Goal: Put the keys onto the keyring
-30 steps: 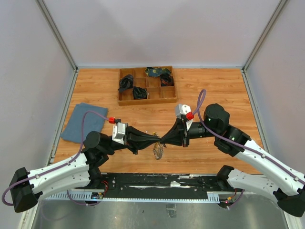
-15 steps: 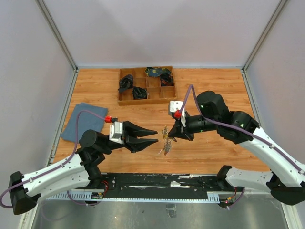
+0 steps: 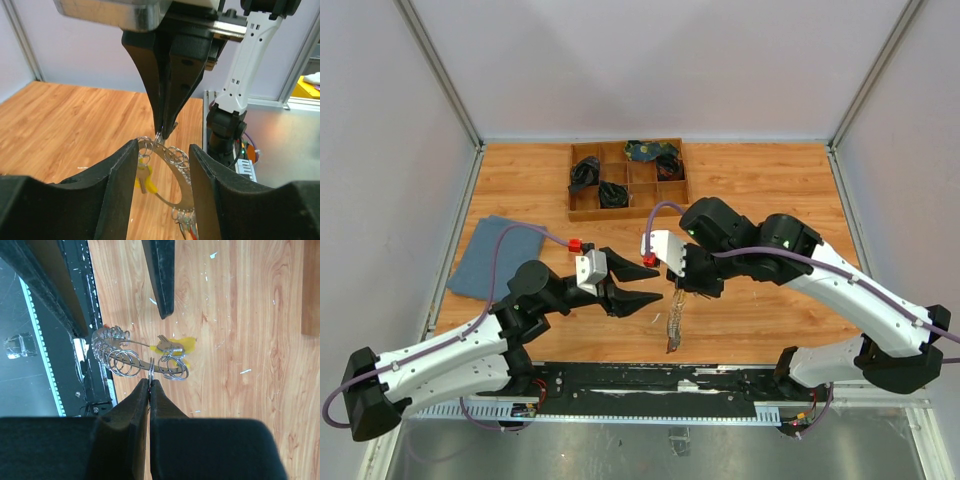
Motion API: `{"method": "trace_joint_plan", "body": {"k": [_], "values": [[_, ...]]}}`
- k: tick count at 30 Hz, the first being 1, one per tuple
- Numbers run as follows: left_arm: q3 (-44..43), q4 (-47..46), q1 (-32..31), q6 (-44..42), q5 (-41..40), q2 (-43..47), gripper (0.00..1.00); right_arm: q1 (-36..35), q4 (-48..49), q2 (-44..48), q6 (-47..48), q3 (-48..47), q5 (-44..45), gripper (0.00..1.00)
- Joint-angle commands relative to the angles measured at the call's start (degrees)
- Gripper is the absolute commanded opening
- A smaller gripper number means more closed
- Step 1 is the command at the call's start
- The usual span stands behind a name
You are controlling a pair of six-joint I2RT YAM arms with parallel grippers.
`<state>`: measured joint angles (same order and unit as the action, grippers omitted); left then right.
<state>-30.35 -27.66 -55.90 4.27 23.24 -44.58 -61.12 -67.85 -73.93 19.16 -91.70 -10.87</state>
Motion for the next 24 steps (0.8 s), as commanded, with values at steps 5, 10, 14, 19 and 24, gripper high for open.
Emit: {"method": "trace_joint_plan", "body": {"k": [5, 10, 14, 19, 24], "values": [[-2.0, 0.3, -2.7, -3.2, -1.2, -2.4, 0.51, -2.0, -0.9, -0.1, -0.7, -2.9, 1.6, 0.0], [-3.7, 1.4, -4.4, -4.9, -3.5, -5.4, 0.51, -2.7, 0.6, -0.3, -1.0, -2.7, 0.5, 0.0], [-4.2, 1.6, -4.8, -5.6, -5.1, -6.0, 0.5, -2.9, 0.9, -0.2, -1.0, -2.7, 0.2, 0.0], [-4.7, 1.7, -5.0, -5.8, -5.8, -6.8, 0.48, -3.2, 1.6, 0.0, -1.0, -2.2, -0.6, 0.0], [-5.3, 1.9, -5.1, -5.8, -5.3, -7.8, 0.42, -3.3, 2.2, 0.1, -1.0, -2.1, -0.7, 0.0]]}}
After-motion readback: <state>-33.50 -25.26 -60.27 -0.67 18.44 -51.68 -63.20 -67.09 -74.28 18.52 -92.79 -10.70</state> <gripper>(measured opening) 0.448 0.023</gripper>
